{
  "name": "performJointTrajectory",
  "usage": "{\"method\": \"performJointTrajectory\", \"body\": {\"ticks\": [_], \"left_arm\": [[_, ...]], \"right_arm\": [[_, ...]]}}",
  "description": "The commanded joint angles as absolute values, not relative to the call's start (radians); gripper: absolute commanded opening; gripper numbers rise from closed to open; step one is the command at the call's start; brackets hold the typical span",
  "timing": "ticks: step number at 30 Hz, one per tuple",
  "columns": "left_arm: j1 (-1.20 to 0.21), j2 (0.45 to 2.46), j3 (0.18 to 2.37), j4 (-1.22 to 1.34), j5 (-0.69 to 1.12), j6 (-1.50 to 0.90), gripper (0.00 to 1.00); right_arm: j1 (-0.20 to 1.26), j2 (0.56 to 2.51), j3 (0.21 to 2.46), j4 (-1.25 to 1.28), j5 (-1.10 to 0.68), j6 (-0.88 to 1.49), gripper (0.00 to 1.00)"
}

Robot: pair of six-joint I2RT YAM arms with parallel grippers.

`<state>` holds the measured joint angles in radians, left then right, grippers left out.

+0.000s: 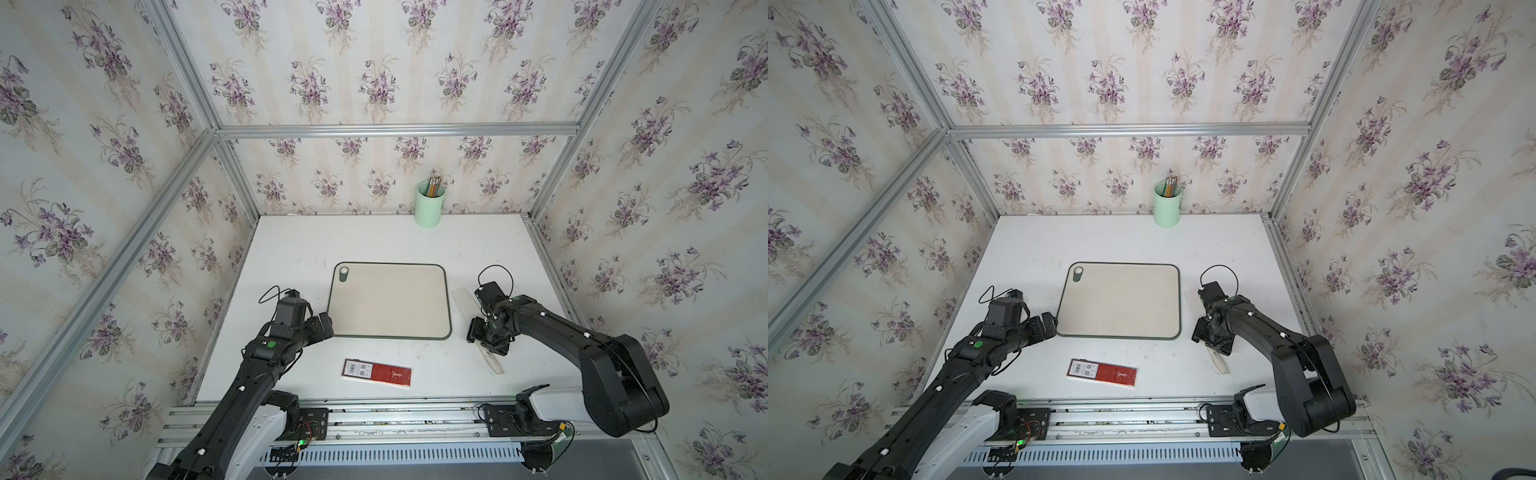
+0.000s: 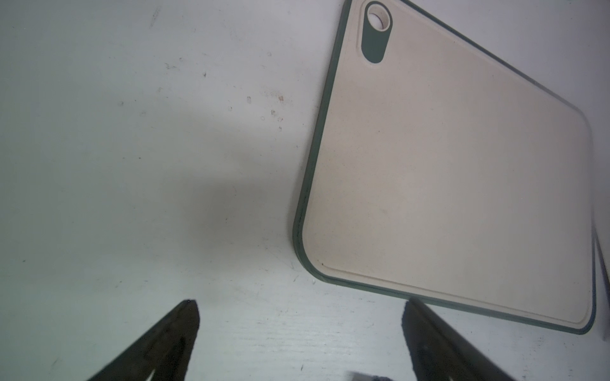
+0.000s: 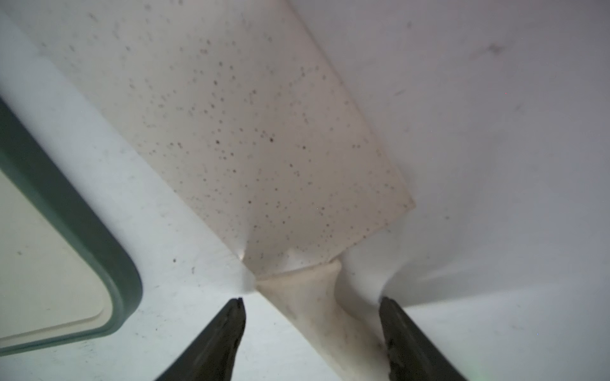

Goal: Align the knife with the edge of the cutting board
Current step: Adjust the knife at the center of the board, then pick up the knife at the center of the board.

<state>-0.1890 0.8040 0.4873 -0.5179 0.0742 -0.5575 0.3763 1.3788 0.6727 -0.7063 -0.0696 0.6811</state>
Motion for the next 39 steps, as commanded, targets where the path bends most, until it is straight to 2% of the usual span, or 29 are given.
{"method": "performJointTrajectory", "body": {"ticks": [1,4,8,13,16,23,27,28,34,39], "left_arm": [[-0.188,0.808,0.489,-0.511,0.063,-0.558,0.99],[-0.188,0.808,0.489,-0.51,0.063,-0.557,0.99],[-0.188,0.811,0.489,-0.51,0.061,-0.557,0.99],[-0.187,0.814,0.49,-0.509,0.06,-0.559,0.99],[-0.187,0.815,0.49,-0.511,0.06,-0.559,0.99],[-0.189,0.818,0.49,-0.51,0.059,-0.558,0.99],[-0.188,0.825,0.493,-0.512,0.06,-0.559,0.99],[-0.187,0.824,0.494,-0.512,0.06,-0.558,0.99],[-0.188,0.826,0.494,-0.515,0.058,-0.559,0.99],[-0.188,0.827,0.494,-0.514,0.055,-0.56,0.99]], "right_arm": [[0.415,1.406,0.676,-0.721,-0.053,0.696,0.67],[0.453,1.451,0.688,-0.725,-0.068,0.675,0.62],[0.462,1.453,0.677,-0.706,-0.085,0.669,0.4],[0.463,1.457,0.689,-0.691,-0.092,0.646,0.22],[0.463,1.451,0.681,-0.671,-0.096,0.643,0.23],[0.463,1.467,0.665,-0.627,-0.115,0.638,0.36],[0.462,1.477,0.663,-0.622,-0.116,0.634,0.37],[0.462,1.477,0.662,-0.62,-0.121,0.632,0.36],[0.463,1.449,0.66,-0.622,-0.111,0.63,0.17],[0.462,1.406,0.66,-0.616,-0.112,0.628,0.08]]}}
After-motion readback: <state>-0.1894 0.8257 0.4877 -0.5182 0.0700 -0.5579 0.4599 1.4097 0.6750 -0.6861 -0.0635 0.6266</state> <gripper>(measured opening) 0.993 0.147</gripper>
